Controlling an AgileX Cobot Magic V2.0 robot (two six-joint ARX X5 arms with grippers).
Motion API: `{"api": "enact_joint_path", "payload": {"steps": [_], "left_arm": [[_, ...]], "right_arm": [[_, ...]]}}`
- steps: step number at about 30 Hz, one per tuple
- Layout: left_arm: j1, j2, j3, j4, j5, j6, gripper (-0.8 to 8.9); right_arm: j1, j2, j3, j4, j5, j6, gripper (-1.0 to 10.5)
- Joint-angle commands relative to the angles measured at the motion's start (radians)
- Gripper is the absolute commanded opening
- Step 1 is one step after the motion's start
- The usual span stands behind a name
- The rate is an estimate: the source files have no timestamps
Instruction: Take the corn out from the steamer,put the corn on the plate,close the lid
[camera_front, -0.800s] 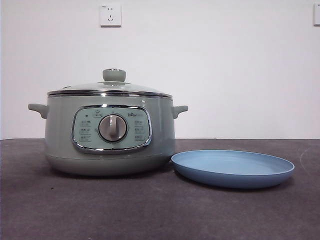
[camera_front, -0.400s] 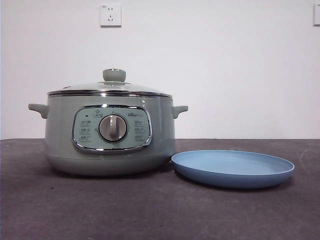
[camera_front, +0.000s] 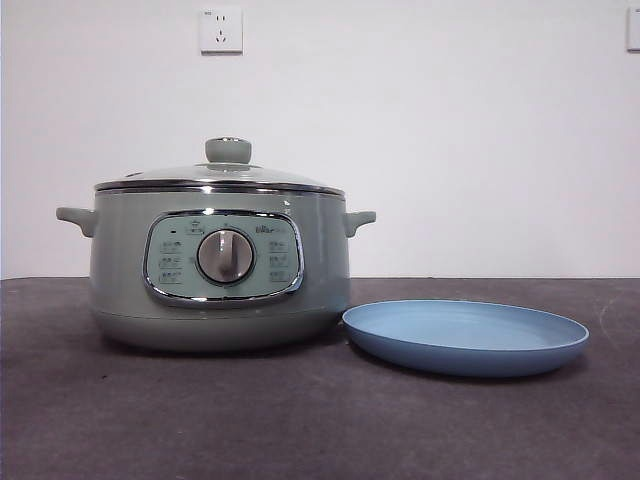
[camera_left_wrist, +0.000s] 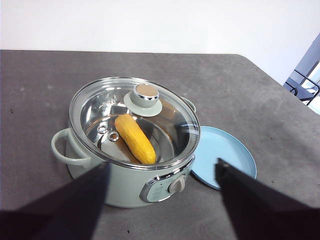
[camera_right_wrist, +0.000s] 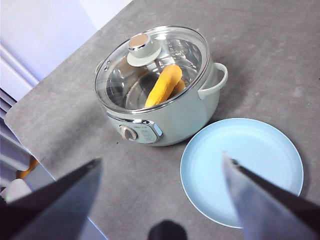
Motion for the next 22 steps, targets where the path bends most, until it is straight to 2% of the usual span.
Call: {"api": "enact_joint_path", "payload": {"steps": [1, 9, 16, 22], "left_arm": [[-0.002, 0.004, 0.000, 0.022, 0.005, -0.003, 5.96], [-0.061, 0.079, 0.000, 0.108, 0.004, -0.003, 5.96], [-0.149, 0.217, 0.001, 0.291, -0.006, -0.003, 5.96], [-0.244, 0.368, 0.002, 0.501, -0.115, -0.004, 5.96]], "right_arm": [[0.002, 0.000, 0.003, 0.002, 0.000, 0.008, 6.1], [0.002, 0.000, 0.003, 0.002, 0.000, 0.008, 6.0], [0.002, 0.000, 0.003, 0.002, 0.000, 0.008, 6.0], [0.002, 0.000, 0.003, 0.001, 0.002, 0.007, 6.0]]}}
